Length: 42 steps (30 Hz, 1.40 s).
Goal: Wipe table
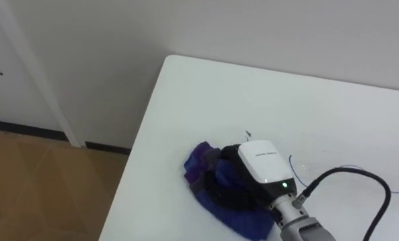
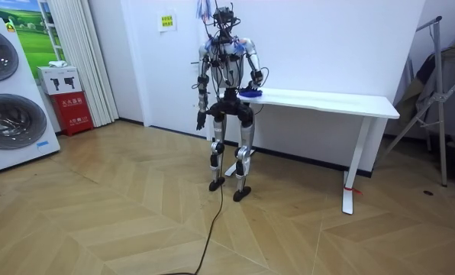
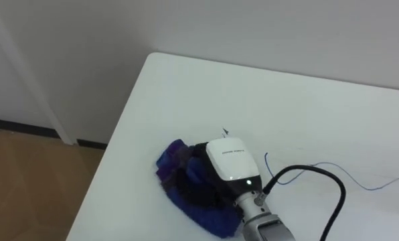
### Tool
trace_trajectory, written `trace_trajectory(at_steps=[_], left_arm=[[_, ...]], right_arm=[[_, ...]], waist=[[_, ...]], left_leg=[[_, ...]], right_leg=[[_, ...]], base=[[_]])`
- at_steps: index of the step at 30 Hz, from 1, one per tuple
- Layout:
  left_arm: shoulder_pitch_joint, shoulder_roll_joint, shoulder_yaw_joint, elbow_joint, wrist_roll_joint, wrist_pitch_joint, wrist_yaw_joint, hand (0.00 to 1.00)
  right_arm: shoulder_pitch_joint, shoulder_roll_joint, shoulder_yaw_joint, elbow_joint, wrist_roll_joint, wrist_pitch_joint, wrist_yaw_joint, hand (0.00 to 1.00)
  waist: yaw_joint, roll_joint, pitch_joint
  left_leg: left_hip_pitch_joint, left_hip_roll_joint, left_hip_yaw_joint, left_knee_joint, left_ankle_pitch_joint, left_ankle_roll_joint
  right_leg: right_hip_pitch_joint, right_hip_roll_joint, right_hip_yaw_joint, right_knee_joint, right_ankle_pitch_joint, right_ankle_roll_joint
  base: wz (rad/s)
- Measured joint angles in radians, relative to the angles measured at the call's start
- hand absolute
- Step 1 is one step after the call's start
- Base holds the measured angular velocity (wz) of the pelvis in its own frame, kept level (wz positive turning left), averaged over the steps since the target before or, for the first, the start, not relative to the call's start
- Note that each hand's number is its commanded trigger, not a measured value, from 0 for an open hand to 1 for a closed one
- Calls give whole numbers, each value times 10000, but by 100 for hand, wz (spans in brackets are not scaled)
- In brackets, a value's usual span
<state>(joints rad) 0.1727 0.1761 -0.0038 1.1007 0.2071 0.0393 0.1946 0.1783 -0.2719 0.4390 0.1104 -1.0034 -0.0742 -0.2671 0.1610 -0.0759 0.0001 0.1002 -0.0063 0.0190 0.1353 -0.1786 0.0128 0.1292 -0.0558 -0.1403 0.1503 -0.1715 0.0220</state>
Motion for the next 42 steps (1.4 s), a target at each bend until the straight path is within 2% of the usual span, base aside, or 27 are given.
trace_trajectory(at_steps=[7,14,15,17,21,23,27,30,33,35,36,37,39,40,42], left_arm=[[170,9,22,-40,9,-2,4,0],[286,-68,20,-45,29,80,0,0],[290,-92,22,-46,32,123,-6,0],[448,-106,50,-122,67,245,-12,0],[882,-326,497,-624,22,538,-93,0],[1177,-341,497,-982,-6,640,-124,0],[1581,-370,703,-1179,-2,792,-307,0],[2034,-349,1067,-1408,14,919,-507,0],[2076,-325,1513,-1405,23,926,-512,0],[2064,-281,1880,-1424,47,907,-497,0],[2077,-269,2127,-1444,47,878,-486,0],[2077,-268,2371,-1483,35,856,-464,0],[2048,-225,2394,-1620,32,848,-414,0],[2061,-201,2399,-1628,37,847,-302,0],[2043,-97,2408,-1627,31,843,-156,0]], right_arm=[[5,-1,-51,-16,186,4,102,100],[-132,-5,-48,209,804,104,351,100],[-170,1,-53,239,1031,178,394,100],[-416,13,-52,416,1093,226,498,100],[-1624,166,-163,1599,1384,283,695,100],[-2169,167,-422,2306,1674,293,750,100],[-2604,157,-2037,3700,2081,316,538,100],[-2555,64,-2828,4385,2304,252,-20,100],[-2257,76,-3214,4866,2648,-349,-507,100],[-1952,155,-3477,4958,2649,-561,-883,100],[-1795,169,-3622,5094,2646,-675,-1163,100],[-1510,185,-3899,5125,2640,-689,-1446,100],[-1069,182,-4372,5282,2656,-689,-2063,100],[-831,179,-4744,5346,2652,-693,-2392,100],[-571,173,-5271,5516,2652,-704,-2798,100]], waist=[[-218,31,-11],[-36,71,18],[82,96,33],[151,131,51],[183,285,71],[294,349,89],[341,456,114],[297,454,88],[18,385,9],[-112,346,-69],[-203,352,-74],[-226,333,-98],[-395,261,-107],[-507,313,-149],[-609,326,-178]], left_leg=[[-2,-2,-74,12,0,0],[159,-1,-222,-9,-33,2],[149,4,-243,0,-52,-7],[148,12,-256,25,-58,-17],[-15,16,-361,341,-116,-45],[-27,2,-421,380,-115,-46],[-108,-192,-802,528,-78,11],[-172,-260,-820,556,-26,65],[-200,-409,-1072,611,29,127],[-147,-454,-1078,546,58,176],[-8,-476,-1071,495,78,211],[105,-567,-1055,466,71,244],[183,-621,-1026,492,26,330],[183,-628,-989,522,-1,374],[169,-616,-866,512,-22,400]], right_leg=[[55,-7,-134,-1,0,0],[275,-1,-278,-24,-3,4],[277,6,-282,-23,-3,5],[290,16,-297,-21,-3,5],[334,11,-606,-2,-3,4],[344,-2,-664,11,-3,3],[458,-158,-1096,-29,-94,61],[435,-228,-1140,-35,-149,111],[523,-349,-1420,-105,-180,174],[676,-431,-1631,-154,-168,243],[830,-493,-1670,-157,-193,294],[963,-564,-1734,-155,-225,364],[1092,-662,-1855,-131,-261,449],[1104,-673,-1848,-123,-241,482],[1093,-676,-1797,-126,-223,508]], base=[[2],[4],[-4],[-2],[8],[13],[33],[15],[28],[27],[19],[17],[18],[7],[-16]])
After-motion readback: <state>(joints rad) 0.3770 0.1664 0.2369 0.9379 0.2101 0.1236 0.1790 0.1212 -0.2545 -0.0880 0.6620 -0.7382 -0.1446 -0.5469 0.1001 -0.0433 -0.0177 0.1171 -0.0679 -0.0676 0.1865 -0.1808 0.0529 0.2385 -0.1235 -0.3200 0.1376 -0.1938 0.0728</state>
